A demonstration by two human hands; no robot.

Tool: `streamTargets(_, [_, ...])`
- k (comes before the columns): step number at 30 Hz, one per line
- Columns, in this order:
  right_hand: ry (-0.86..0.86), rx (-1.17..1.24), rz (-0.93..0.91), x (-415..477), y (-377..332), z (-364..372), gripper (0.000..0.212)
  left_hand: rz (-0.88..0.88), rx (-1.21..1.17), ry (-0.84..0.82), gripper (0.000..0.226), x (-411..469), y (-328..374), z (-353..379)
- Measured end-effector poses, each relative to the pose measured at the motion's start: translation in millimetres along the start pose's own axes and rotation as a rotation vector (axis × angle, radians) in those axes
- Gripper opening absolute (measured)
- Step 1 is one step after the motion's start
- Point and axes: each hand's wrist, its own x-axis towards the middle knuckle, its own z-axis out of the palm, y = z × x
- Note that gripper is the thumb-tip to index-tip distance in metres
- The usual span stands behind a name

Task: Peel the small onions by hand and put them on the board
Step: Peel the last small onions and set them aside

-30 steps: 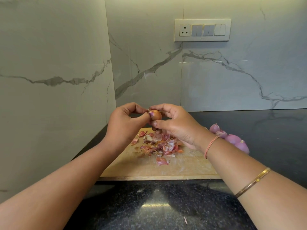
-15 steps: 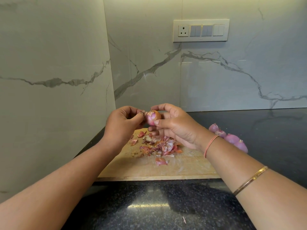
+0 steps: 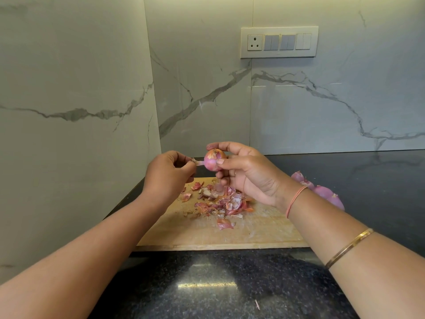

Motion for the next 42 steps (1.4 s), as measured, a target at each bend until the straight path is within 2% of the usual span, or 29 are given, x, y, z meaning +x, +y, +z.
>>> streamTargets(8, [0.012, 0.171, -0.033, 0, -8, -3, 0.028, -0.055, 0.092, -0.047, 0.014, 3, -5, -3])
streamTargets(11, [0.046, 0.088, -0.032, -1, -6, -3, 0.025, 0.002, 0.055, -0.082, 0.020, 1, -4, -3])
streamTargets(13, [0.087, 0.016, -0.012, 0, -3, -2, 0.031, 0.077, 0.035, -0.084, 0.024, -1, -1, -2])
streamTargets(16, [0.122, 0.006, 0.012, 1, -1, -3, 0.035, 0.176, -0.022, -0.078, 0.017, -4, 3, -2])
streamTargets(19, [0.094, -0.038, 0.013, 0, -1, -4, 0.032, 0.212, -0.136, -0.112, 0.011, -6, 6, -2])
streamTargets(23, [0.046, -0.097, -0.010, -2, 0, -4, 0.031, 0.231, -0.133, -0.170, 0.010, -8, 9, -4])
streamTargets(35, [0.016, -0.151, -0.041, -3, 2, -6, 0.031, 0.264, -0.080, -0.125, 0.009, -6, 7, -2])
streamTargets(42, [-0.013, -0.120, -0.058, -3, 2, -1, 0.027, 0.361, -0.024, -0.035, 0.023, -4, 4, -3])
